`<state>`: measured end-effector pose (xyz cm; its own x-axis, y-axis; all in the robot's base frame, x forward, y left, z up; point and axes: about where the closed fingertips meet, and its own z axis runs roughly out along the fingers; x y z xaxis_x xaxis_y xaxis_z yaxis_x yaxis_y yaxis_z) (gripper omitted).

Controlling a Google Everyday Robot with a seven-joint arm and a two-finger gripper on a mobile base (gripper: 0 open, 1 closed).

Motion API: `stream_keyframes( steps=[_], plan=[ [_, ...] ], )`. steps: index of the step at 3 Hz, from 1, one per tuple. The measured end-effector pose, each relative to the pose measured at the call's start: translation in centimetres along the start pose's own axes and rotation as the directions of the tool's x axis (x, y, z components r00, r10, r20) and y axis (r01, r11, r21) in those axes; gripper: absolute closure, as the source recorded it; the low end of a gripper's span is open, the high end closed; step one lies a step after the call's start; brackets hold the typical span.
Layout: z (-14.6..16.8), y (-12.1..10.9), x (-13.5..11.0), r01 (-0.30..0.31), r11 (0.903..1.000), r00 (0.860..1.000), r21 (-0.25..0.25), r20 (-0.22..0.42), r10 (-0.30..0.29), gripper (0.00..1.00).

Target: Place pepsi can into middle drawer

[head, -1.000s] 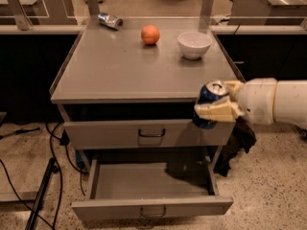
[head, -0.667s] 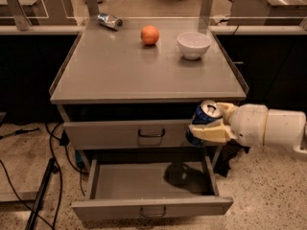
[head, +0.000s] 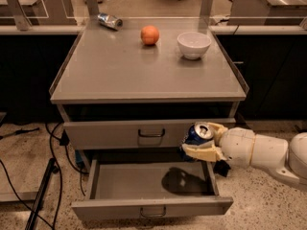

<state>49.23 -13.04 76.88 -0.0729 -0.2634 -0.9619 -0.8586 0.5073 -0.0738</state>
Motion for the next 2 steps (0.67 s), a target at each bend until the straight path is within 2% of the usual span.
stream_keyframes(
  steps=[1, 2],
  plan=[
    [0.4, -0.2, 1.9, 0.05, 0.9987, 0.999, -0.009, -0.009, -0.05, 1.0],
    [2.5, -0.4, 4.7, 0.12, 0.9925, 0.993, -0.023, 0.01, -0.12, 1.0]
  ],
)
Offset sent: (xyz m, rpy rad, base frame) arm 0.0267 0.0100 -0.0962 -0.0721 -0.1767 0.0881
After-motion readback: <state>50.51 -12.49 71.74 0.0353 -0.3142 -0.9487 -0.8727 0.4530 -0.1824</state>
